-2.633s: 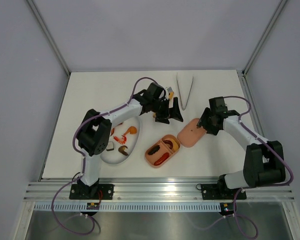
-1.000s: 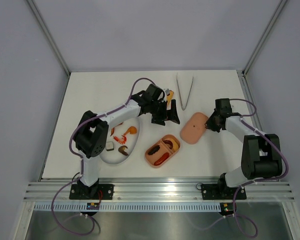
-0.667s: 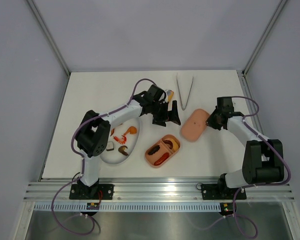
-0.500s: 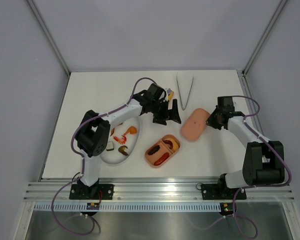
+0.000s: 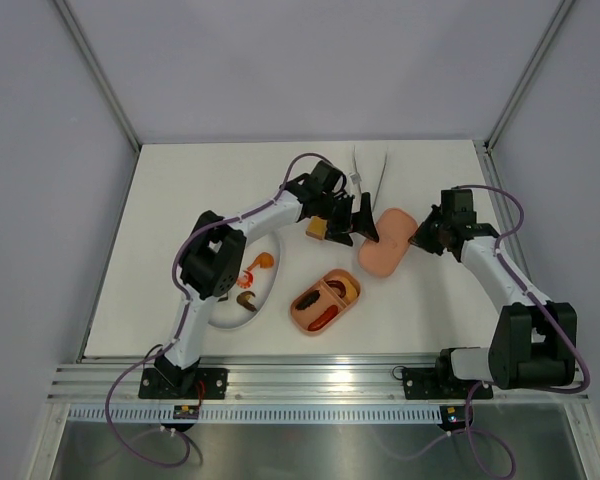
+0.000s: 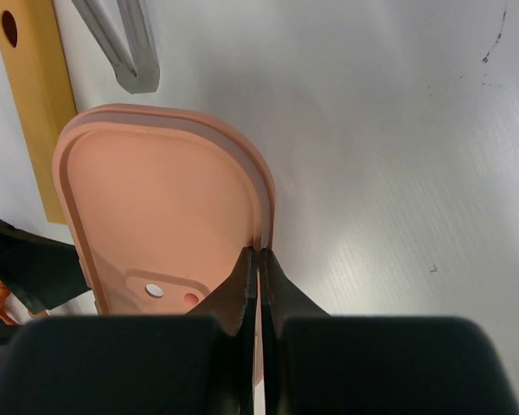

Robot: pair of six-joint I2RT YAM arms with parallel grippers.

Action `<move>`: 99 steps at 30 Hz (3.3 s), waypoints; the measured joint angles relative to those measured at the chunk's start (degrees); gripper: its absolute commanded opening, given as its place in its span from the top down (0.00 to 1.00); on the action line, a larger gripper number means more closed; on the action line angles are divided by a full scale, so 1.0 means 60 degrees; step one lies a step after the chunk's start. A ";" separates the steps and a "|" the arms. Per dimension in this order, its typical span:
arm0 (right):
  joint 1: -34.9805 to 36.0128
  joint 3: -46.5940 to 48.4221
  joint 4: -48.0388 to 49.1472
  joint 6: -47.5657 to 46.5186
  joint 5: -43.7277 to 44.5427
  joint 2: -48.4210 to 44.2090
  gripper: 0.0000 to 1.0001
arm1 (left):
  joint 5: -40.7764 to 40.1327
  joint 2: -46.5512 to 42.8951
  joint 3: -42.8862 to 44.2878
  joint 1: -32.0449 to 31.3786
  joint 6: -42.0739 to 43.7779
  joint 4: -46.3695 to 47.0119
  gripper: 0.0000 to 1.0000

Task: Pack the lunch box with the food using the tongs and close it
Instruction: Pick up the box lid from the center of the board, then close the box lid on the packing box.

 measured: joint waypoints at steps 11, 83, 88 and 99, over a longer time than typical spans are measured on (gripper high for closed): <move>0.0000 0.0109 -0.0335 -0.0135 -0.0339 -0.0310 1.00 | 0.1395 0.0066 -0.0211 0.0000 -0.0805 0.1548 0.19; -0.1118 -0.0080 -0.2248 -0.0885 0.1756 -0.1887 0.09 | -1.4692 -0.1311 0.0029 -0.6084 0.0809 -0.8324 1.00; -0.1166 -0.0080 -0.2222 -0.0889 0.1716 -0.1869 0.09 | -1.4845 -0.0973 0.0189 -0.6251 0.0812 -0.8302 1.00; -0.1206 -0.0087 -0.2218 -0.0889 0.1632 -0.1872 0.09 | -1.4852 -0.0896 -0.0015 -0.6484 0.0896 -0.7981 1.00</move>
